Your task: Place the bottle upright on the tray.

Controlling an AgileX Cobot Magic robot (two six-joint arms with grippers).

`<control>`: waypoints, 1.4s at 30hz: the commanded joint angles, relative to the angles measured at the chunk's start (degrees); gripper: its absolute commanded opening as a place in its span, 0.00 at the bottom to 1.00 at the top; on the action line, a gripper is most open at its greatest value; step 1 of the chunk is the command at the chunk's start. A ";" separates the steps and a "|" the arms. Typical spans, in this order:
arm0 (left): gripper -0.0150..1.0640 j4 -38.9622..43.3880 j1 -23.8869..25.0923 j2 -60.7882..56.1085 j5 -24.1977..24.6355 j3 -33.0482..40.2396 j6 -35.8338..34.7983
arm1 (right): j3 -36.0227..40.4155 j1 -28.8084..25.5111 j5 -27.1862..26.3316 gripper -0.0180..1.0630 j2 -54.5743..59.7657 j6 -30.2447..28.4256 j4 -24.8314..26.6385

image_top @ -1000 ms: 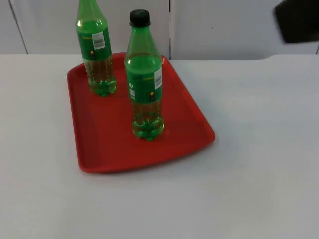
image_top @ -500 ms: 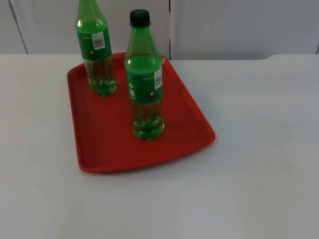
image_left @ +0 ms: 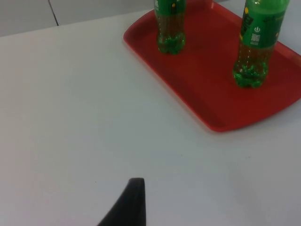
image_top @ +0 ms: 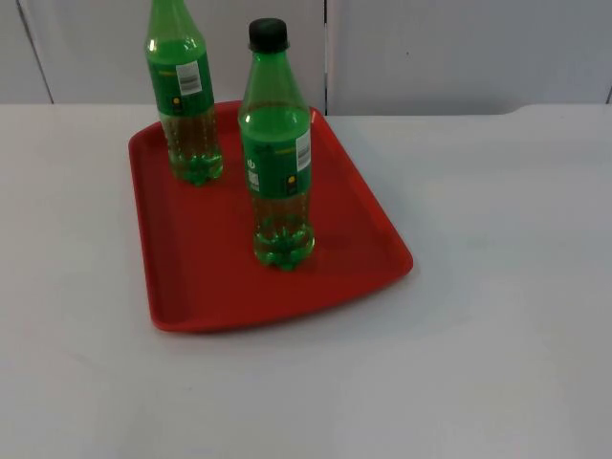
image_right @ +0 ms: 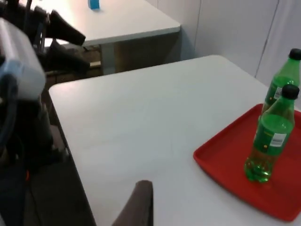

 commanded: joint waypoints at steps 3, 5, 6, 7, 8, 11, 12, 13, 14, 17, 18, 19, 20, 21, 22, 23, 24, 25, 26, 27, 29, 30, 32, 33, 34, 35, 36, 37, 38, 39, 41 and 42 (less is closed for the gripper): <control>0.99 0.25 -0.07 -0.19 -0.27 0.29 -0.30 | 1.91 -0.14 3.45 0.80 -4.61 -0.69 -3.71; 0.99 0.25 -0.07 -0.19 -0.27 0.29 -0.30 | 5.54 -0.14 2.63 0.80 -7.21 2.09 -6.62; 0.99 0.25 -0.07 -0.19 -0.27 0.29 -0.30 | 7.32 -0.14 2.20 0.80 -8.26 4.07 -8.25; 0.99 0.25 -0.07 -0.19 -0.27 0.29 -0.30 | 7.32 -0.14 2.20 0.80 -8.26 4.07 -8.25; 0.99 0.25 -0.07 -0.19 -0.27 0.29 -0.30 | 9.13 -0.14 1.33 0.80 -9.13 6.03 -10.12; 0.99 0.25 -0.07 -0.19 -0.27 0.29 -0.30 | 13.13 -0.14 -0.46 0.80 -12.04 10.61 -13.88; 0.99 0.25 -0.07 -0.19 -0.27 0.29 -0.30 | 13.85 -0.14 -0.59 0.80 -13.04 10.73 -14.50; 0.99 0.25 -0.07 -0.19 -0.27 0.29 -0.30 | 13.85 -0.14 -0.59 0.80 -13.04 10.73 -14.50; 0.99 0.25 -0.07 -0.19 -0.27 0.29 -0.30 | 14.38 -0.14 -0.59 0.80 -13.94 10.73 -14.78; 0.99 0.25 -0.07 -0.19 -0.27 0.29 -0.30 | 14.79 -0.14 -0.59 0.80 -16.21 11.23 -15.40; 0.99 0.25 -0.07 -0.19 -0.27 0.29 -0.30 | 14.79 -0.14 -0.59 0.80 -16.21 11.23 -15.40; 0.99 0.25 -0.07 -0.19 -0.27 0.29 -0.30 | 14.79 -0.14 -0.45 0.80 -16.86 11.40 -15.55; 0.99 0.25 -0.07 -0.19 -0.27 0.29 -0.30 | 14.79 -0.14 0.44 0.80 -17.39 11.40 -15.55; 0.99 0.25 -0.07 -0.19 -0.27 0.29 -0.30 | 14.79 -0.14 1.64 0.80 -17.88 11.40 -15.67; 0.99 0.25 -0.07 -0.19 -0.27 0.29 -0.30 | 14.79 -0.14 2.74 0.80 -18.46 11.40 -15.67; 0.99 0.25 -0.07 -0.19 -0.27 0.29 -0.30 | 14.79 -0.14 3.82 0.80 -19.03 11.82 -15.67; 0.99 0.25 -0.07 -0.19 -0.27 0.29 -0.30 | 14.79 -0.14 3.82 0.80 -19.03 11.82 -15.67; 0.99 0.25 -0.07 -0.19 -0.27 0.29 -0.30 | 14.79 -0.14 4.68 0.80 -19.49 12.30 -15.67; 0.99 0.25 -0.07 -0.19 -0.27 0.29 -0.30 | 14.79 -0.14 5.15 0.80 -20.03 12.30 -15.67; 0.99 0.25 -0.07 -0.19 -0.27 0.29 -0.30 | 14.86 -0.14 5.25 0.80 -20.03 12.46 -15.67; 0.99 0.25 -0.07 -0.19 -0.27 0.29 -0.30 | 15.12 -0.14 5.25 0.80 -20.03 12.46 -15.67; 0.99 0.25 -0.07 -0.19 -0.27 0.29 -0.30 | 15.54 -0.14 5.06 0.80 -20.03 12.46 -15.67; 0.99 0.25 -0.07 -0.19 -0.27 0.29 -0.30 | 17.11 -0.14 4.59 0.80 -20.03 12.46 -15.67; 0.99 0.25 -0.07 -0.19 -0.27 0.29 -0.30 | 18.21 -0.14 4.07 0.80 -20.03 12.46 -15.67; 0.99 0.25 -0.07 -0.19 -0.27 0.29 -0.30 | 18.21 -0.14 4.07 0.80 -20.03 12.46 -15.67; 0.99 0.14 -0.07 -0.19 -0.27 0.29 -0.30 | 19.12 -0.14 3.46 0.80 -20.03 12.57 -15.67; 0.99 0.14 -0.07 -0.19 -0.27 0.29 -0.30 | 19.36 -0.14 3.62 0.80 -20.03 12.69 -15.69; 0.99 0.14 -0.07 -0.19 -0.27 0.29 -0.30 | 19.36 -0.14 3.47 0.80 -20.03 12.69 -15.67; 0.99 0.14 -0.07 -0.19 -0.27 0.29 -0.30 | 19.36 -0.14 3.47 0.80 -20.03 12.69 -15.67; 0.99 0.14 -0.07 -0.19 -0.27 0.29 -0.30 | 19.36 -0.14 3.47 0.80 -20.03 12.69 -15.67; 0.99 0.14 -0.07 -0.19 -0.27 0.29 -0.30 | 19.36 -0.14 3.47 0.80 -20.03 12.69 -15.67; 0.99 0.14 -0.07 -0.19 -0.27 0.29 -0.30 | 19.36 -0.14 3.47 0.80 -20.03 12.69 -15.67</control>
